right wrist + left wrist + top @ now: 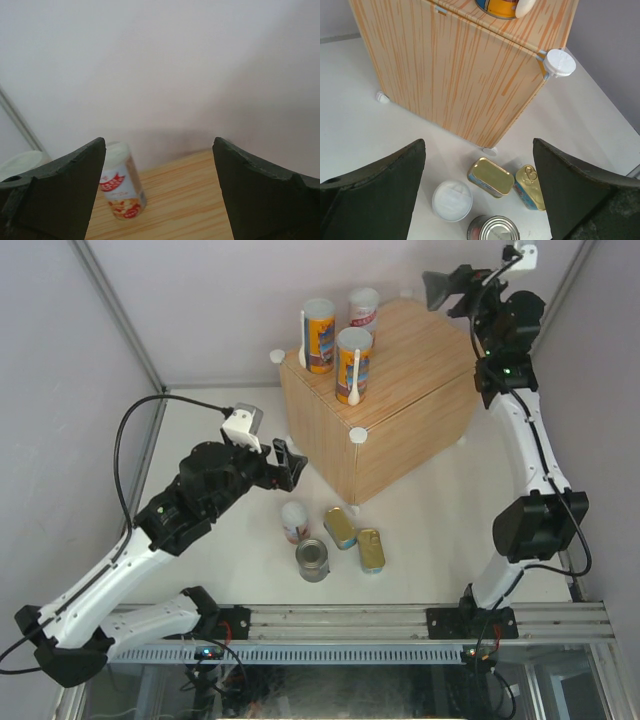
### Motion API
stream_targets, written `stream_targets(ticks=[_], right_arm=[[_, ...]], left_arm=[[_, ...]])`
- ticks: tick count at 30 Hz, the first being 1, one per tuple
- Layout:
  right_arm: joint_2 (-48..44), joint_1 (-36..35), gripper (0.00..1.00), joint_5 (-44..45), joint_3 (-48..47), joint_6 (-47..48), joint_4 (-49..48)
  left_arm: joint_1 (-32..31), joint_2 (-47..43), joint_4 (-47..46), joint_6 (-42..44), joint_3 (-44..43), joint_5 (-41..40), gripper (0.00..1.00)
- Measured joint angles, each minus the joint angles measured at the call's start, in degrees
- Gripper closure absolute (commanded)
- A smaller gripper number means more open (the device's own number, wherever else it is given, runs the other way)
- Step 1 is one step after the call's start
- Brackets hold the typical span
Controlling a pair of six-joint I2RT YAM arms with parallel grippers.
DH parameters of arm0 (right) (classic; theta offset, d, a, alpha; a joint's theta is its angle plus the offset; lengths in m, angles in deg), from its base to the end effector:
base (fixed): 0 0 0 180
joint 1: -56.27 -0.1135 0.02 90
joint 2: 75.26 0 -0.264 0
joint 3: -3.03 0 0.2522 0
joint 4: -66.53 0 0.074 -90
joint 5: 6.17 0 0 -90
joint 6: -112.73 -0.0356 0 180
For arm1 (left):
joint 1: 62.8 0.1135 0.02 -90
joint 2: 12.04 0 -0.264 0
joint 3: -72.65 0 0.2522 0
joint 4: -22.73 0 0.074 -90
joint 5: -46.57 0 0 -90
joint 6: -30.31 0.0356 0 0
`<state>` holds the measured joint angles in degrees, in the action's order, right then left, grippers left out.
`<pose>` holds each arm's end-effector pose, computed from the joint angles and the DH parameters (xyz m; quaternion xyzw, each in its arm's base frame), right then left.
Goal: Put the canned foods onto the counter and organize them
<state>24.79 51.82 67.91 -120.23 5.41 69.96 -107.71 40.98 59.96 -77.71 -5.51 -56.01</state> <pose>0.3977 0.0407 0.5095 -0.0487 0.5787 0.2312 0.7806 0.1442 -0.1328 0.4088 0.1127 0.7678 -0.2535 0.5775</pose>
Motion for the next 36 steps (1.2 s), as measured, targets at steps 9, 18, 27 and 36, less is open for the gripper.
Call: stream_targets(ticks=[9, 18, 27, 36], right_arm=[[-1.57, 10.54, 0.15, 5.49, 10.32, -11.15, -3.21], [-1.29, 15.65, 0.16, 8.35, 11.32, -15.21, -4.31], [1.18, 20.31, 0.17, 11.61, 13.05, -20.50, -6.12], [6.58, 23.12, 0.19, 13.09, 13.57, -26.60, -5.88]], left_arm=[[0.00, 2.10, -1.95, 0.04, 0.22, 1.11, 0.08], [0.04, 5.11, -2.47, 0.26, 0.22, 2.34, 0.08], [1.99, 8.11, -5.55, 0.61, 1.11, 3.82, 0.08], [5.62, 14.49, -10.10, -0.92, 2.93, 7.32, 0.09]])
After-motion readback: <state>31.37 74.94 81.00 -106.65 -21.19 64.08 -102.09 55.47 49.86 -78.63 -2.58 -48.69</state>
